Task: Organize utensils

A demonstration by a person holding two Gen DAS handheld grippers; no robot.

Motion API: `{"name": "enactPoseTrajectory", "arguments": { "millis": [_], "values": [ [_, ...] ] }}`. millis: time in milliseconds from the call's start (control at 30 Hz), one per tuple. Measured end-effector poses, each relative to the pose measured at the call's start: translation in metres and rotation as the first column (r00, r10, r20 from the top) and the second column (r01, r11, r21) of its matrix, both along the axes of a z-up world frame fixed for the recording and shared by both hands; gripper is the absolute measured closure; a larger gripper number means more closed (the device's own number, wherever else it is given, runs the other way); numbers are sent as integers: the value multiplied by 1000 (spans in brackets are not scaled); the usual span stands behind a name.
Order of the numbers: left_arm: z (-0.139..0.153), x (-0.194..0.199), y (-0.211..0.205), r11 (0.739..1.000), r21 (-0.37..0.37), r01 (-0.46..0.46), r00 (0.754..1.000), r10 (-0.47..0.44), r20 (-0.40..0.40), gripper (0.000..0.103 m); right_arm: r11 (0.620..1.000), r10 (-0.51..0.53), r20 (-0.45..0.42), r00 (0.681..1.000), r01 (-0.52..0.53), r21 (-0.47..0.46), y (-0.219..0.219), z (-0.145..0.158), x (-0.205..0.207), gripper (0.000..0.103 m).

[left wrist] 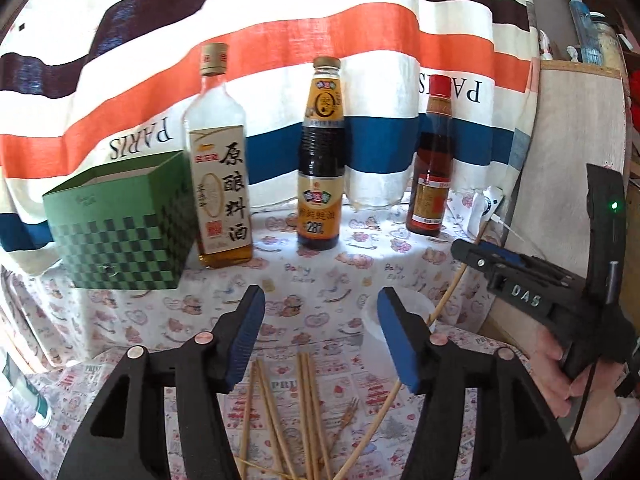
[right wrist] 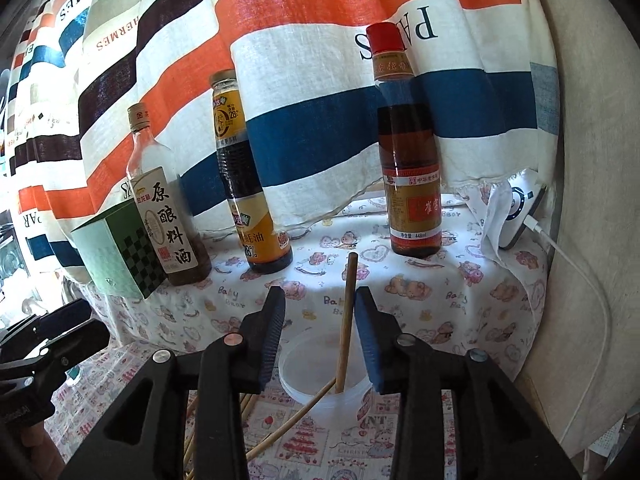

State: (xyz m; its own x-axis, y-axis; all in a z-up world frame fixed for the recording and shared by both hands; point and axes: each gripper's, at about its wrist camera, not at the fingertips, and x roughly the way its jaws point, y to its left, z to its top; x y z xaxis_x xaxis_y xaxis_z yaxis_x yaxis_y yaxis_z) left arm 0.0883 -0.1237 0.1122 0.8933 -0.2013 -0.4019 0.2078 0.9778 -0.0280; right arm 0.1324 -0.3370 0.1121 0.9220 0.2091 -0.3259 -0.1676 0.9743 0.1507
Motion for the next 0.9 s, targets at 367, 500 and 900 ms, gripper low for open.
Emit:
{"name": "enactPoseTrajectory", "arguments": {
  "millis": [367, 500, 900],
  "values": [
    [-27, -31, 67, 984, -41, -171, 985, 172, 31, 25, 995, -62, 58, 996, 58, 79, -18, 5, -82, 44],
    [-43, -32, 87, 977, -83, -197, 980, 198, 7, 21, 995, -12, 13, 1000, 11, 102, -7, -10, -88, 44],
    [-89, -5, 124, 941, -30, -336, 928, 326, -180, 13, 992, -72, -255, 964, 97, 84, 2, -97, -24, 42]
  ]
}}
